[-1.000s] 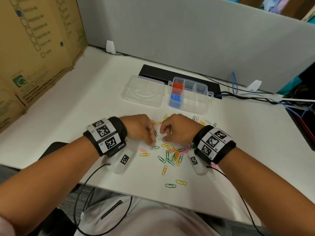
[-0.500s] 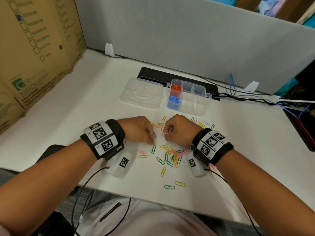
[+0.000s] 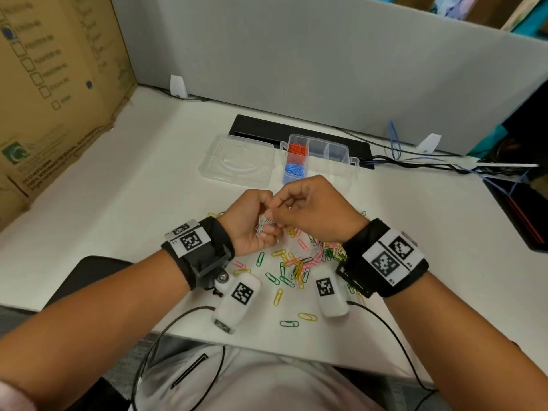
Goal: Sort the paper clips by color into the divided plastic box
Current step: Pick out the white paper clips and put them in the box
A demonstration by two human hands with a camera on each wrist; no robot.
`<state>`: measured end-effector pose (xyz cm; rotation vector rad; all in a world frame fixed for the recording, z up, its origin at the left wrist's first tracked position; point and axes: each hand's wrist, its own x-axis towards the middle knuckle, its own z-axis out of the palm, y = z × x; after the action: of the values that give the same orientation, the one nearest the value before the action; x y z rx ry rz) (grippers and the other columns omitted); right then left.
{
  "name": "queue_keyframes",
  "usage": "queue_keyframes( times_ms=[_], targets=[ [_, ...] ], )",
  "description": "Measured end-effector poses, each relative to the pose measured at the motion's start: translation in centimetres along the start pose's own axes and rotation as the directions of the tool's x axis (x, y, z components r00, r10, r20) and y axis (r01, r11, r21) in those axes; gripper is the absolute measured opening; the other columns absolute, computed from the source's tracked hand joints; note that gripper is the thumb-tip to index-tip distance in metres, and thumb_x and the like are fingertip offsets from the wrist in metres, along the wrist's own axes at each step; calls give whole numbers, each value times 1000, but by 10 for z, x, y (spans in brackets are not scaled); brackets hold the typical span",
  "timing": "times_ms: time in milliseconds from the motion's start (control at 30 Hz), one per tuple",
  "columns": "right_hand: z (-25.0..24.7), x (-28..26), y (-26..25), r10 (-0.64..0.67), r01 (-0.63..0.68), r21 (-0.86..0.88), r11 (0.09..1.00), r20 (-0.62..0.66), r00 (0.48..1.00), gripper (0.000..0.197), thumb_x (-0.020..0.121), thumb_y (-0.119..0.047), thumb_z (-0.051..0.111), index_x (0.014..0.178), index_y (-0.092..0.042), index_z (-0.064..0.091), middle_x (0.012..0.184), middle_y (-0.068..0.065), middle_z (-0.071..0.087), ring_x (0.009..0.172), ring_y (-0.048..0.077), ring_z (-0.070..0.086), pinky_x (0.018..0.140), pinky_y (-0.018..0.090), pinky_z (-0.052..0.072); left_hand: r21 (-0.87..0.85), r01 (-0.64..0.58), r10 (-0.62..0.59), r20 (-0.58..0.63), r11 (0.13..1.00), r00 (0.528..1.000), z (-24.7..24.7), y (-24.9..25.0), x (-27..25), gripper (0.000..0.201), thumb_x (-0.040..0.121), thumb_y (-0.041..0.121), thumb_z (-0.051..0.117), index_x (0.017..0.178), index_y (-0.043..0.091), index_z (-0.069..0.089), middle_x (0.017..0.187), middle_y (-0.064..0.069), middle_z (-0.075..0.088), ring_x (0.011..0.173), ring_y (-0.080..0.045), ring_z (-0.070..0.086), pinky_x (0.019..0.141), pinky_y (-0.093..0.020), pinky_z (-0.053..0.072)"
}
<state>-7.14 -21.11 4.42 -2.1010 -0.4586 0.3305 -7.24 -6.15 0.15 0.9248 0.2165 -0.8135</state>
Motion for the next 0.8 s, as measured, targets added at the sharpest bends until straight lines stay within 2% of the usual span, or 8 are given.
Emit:
queue_keyframes(
  times_ms=[133,233,300,367,433,567,700,800],
  targets=[
    [-10,-3,17,-4,-7,-118,993,-92,996,4,85,-15,74,82,-15,77,73,-1,72,63,4,61,66,22,53,41,21,-18,-74,999,997,3,-1,5,28,87,23,43,63,14,52,56,0,38,35,-6,26,31,-14,17],
    [-11,-9,36,131,-121,-326,938,7,991,10,83,-11,72,76,-16,78,71,-7,71,65,5,61,67,24,51,380,3,82,-208,925,975,1,4,8,31,94,29,57,66,16,51,50,6,30,37,-6,21,36,-18,11],
    [-4,-13,45,239,-174,-447,877,92,967,5,80,-13,75,76,-15,77,72,-9,70,68,7,62,68,25,52,708,-28,228,-190,705,955,2,7,7,25,91,28,67,69,15,62,46,10,40,39,-6,32,40,-17,21],
    [2,-13,50,276,-184,-504,844,113,955,5,78,-14,77,74,-17,77,73,-6,71,73,12,66,69,28,55,890,-30,274,-108,455,956,3,9,8,9,86,21,73,79,16,76,59,13,63,56,1,53,55,-12,41],
    [3,-9,52,288,-185,-537,823,114,951,8,79,-13,73,74,-18,77,77,-2,73,77,15,68,71,30,57,965,-25,222,-35,260,974,6,8,10,6,81,14,76,85,17,79,77,10,71,72,3,58,73,-13,46],
    [1,-8,54,307,-192,-525,829,142,941,9,80,-8,68,79,-12,75,77,1,71,72,13,64,68,28,55,996,25,182,-8,-91,983,18,4,17,15,78,15,77,94,15,77,85,6,69,77,-6,58,72,-19,44],
    [-11,-16,61,214,-178,-403,898,45,976,9,80,-5,68,74,-10,73,71,-8,66,66,6,59,68,26,52,966,58,209,-4,-252,978,21,5,23,10,87,21,68,88,12,73,84,0,68,78,-15,57,67,-25,45],
    [-19,-23,61,186,-173,-323,931,9,983,11,80,-3,70,75,-11,73,67,-11,65,59,-1,56,65,21,48,969,71,181,-28,-235,983,17,6,23,14,89,20,64,94,11,74,93,-4,70,77,-14,57,68,-26,47]
  ],
)
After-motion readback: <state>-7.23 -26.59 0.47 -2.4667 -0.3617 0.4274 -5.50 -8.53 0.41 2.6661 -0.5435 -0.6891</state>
